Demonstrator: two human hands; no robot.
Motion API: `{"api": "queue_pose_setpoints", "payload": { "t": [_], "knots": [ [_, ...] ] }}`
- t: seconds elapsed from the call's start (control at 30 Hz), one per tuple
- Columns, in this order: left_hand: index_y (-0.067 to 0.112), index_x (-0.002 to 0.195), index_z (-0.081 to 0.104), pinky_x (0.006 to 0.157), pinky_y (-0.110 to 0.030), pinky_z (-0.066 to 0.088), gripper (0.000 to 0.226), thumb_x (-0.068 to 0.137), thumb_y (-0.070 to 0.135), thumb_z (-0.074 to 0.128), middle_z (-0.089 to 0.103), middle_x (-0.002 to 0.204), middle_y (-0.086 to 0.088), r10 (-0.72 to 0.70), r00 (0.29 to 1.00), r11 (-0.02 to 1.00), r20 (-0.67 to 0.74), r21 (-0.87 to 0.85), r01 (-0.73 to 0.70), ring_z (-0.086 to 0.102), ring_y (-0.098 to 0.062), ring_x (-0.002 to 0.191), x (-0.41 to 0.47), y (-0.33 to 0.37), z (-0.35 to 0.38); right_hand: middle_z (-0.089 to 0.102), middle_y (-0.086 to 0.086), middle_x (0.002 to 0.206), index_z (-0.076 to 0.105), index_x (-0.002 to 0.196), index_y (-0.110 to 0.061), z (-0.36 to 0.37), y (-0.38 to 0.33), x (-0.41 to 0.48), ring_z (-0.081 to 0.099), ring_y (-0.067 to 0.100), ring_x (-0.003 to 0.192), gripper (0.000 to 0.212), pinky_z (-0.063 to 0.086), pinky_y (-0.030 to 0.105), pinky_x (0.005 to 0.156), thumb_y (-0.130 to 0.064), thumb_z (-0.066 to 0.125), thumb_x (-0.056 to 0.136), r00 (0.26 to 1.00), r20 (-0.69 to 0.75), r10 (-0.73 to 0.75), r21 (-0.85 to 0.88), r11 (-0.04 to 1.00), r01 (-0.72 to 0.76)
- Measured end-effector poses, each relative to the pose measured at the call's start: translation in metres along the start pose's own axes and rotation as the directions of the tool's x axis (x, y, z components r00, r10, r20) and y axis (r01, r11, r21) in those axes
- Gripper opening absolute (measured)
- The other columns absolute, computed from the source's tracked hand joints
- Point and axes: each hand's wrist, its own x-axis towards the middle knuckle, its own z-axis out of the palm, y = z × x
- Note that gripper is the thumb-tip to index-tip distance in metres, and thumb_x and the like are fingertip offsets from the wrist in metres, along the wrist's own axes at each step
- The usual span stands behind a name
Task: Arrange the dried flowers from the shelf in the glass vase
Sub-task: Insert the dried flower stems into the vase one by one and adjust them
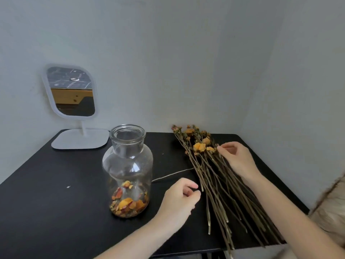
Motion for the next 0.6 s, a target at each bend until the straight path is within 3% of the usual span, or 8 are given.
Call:
{"api": "queue_pose_setpoints", "payload": {
  "t": [0.1, 0.17, 0.27, 0.37, 0.53, 0.6],
  "knots": [
    [0.020, 0.105, 0.055, 0.063, -0.018, 0.042, 0.015, 0.091, 0.024, 0.055, 0.052, 0.078, 0.007, 0.072, 0.990, 0.985, -0.122, 0.163, -0.052, 0.051, -0.005, 0.069, 0.056, 0.004, 0.018, 0.059, -0.010, 0.092, 0.060, 0.097, -0.025, -0.013, 0.013, 0.012, 0.052, -0.001, 0.082, 0.013, 0.035, 0.015, 0.061, -0.030, 0.064, 0.086, 0.998, 0.043, 0.043, -0.077, 0.996, -0.040],
    [0.016, 0.110, 0.054, 0.066, -0.022, 0.043, 0.021, 0.092, 0.027, 0.053, 0.054, 0.083, 0.005, 0.056, 0.977, 0.969, -0.207, 0.245, -0.004, 0.052, -0.008, 0.073, 0.085, 0.003, 0.022, 0.059, -0.011, 0.090, 0.061, 0.094, -0.025, -0.014, 0.018, 0.016, 0.054, 0.001, 0.084, 0.009, 0.037, 0.016, 0.063, -0.028, 0.063, 0.086, 0.994, 0.100, 0.040, -0.130, 0.991, -0.026],
    [0.016, 0.107, 0.055, 0.068, -0.028, 0.042, 0.023, 0.093, 0.034, 0.050, 0.059, 0.096, 0.000, -0.028, 0.953, 0.949, -0.301, 0.293, 0.121, 0.055, -0.014, 0.080, 0.114, 0.000, 0.023, 0.060, -0.010, 0.091, 0.065, 0.098, -0.020, -0.007, 0.019, 0.020, 0.055, 0.006, 0.088, 0.014, 0.041, 0.020, 0.071, -0.028, 0.063, 0.087, 0.982, 0.188, 0.029, -0.208, 0.978, 0.011],
    [0.014, 0.095, 0.057, 0.067, -0.030, 0.045, 0.026, 0.092, 0.039, 0.052, 0.062, 0.092, -0.003, -0.089, 0.938, 0.929, -0.335, 0.312, 0.199, 0.059, -0.020, 0.081, 0.131, 0.001, 0.023, 0.063, -0.007, 0.086, 0.066, 0.098, -0.017, 0.003, 0.018, 0.023, 0.059, 0.008, 0.083, 0.016, 0.043, 0.023, 0.077, -0.029, 0.062, 0.088, 0.967, 0.251, 0.037, -0.301, 0.953, 0.041],
    [0.012, 0.071, 0.054, 0.052, -0.025, 0.039, 0.036, 0.084, 0.044, 0.061, 0.055, 0.069, -0.003, -0.191, 0.931, 0.886, -0.310, 0.353, 0.299, 0.057, -0.020, 0.063, 0.142, 0.001, 0.029, 0.061, -0.006, 0.059, 0.065, 0.081, -0.019, 0.019, 0.018, 0.028, 0.056, 0.001, 0.058, 0.017, 0.040, 0.017, 0.059, -0.033, 0.060, 0.089, 0.937, 0.338, 0.090, -0.381, 0.923, 0.048],
    [0.008, 0.078, 0.061, 0.054, -0.026, 0.040, 0.033, 0.083, 0.040, 0.063, 0.058, 0.071, -0.007, -0.217, 0.935, 0.881, -0.281, 0.357, 0.311, 0.064, -0.025, 0.072, 0.145, -0.003, 0.033, 0.059, -0.006, 0.055, 0.062, 0.074, -0.021, 0.024, 0.020, 0.030, 0.053, -0.002, 0.045, 0.019, 0.037, 0.016, 0.052, -0.034, 0.060, 0.089, 0.927, 0.354, 0.124, -0.417, 0.908, 0.038]
  ]
}}
